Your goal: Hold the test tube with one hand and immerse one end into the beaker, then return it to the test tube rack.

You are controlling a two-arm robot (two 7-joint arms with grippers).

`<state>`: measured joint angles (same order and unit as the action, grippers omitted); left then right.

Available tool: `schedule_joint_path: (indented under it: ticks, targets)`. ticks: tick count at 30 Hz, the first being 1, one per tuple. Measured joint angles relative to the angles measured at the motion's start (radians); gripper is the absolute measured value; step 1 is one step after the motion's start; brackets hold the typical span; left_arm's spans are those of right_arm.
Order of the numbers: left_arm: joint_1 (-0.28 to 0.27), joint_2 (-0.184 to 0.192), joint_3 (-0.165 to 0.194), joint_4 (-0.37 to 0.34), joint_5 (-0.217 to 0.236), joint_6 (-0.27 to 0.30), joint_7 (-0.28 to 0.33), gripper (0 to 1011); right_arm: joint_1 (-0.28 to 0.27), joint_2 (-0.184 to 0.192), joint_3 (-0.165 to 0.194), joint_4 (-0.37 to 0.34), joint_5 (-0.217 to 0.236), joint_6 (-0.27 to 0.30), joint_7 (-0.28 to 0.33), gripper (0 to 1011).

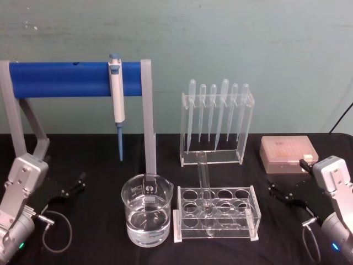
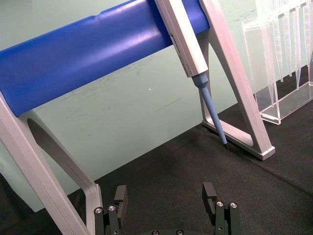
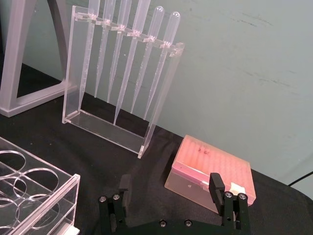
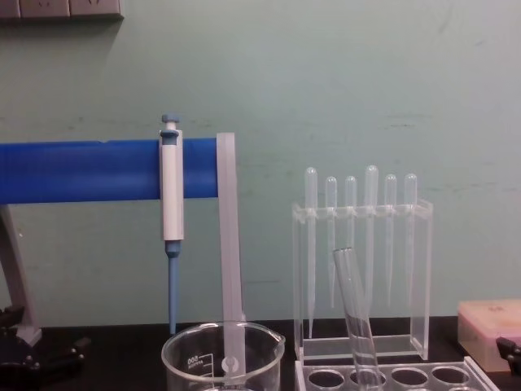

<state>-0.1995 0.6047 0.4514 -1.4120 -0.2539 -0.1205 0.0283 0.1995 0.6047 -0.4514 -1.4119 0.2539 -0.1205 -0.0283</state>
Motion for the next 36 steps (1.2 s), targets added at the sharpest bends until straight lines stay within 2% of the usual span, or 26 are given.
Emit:
schedule_joint_path:
  ticks: [22, 26, 31, 36]
  targets:
    - [0.0, 0.0, 0.0, 0.0, 0.0, 0.0, 0.0, 1000, -0.004, 0.001, 0.004, -0.005, 0.0, 0.0, 0.0, 1004]
    - [0.0, 0.0, 0.0, 0.0, 0.0, 0.0, 0.0, 1000, -0.046, 0.021, 0.029, -0.047, -0.002, 0.001, -0.004, 1004]
    - [0.0, 0.0, 0.0, 0.0, 0.0, 0.0, 0.0, 1000, -0.133, 0.068, 0.071, -0.138, -0.001, -0.003, -0.011, 1004]
    - [0.0, 0.0, 0.0, 0.0, 0.0, 0.0, 0.0, 1000, -0.226, 0.124, 0.118, -0.239, 0.042, -0.012, 0.023, 1004]
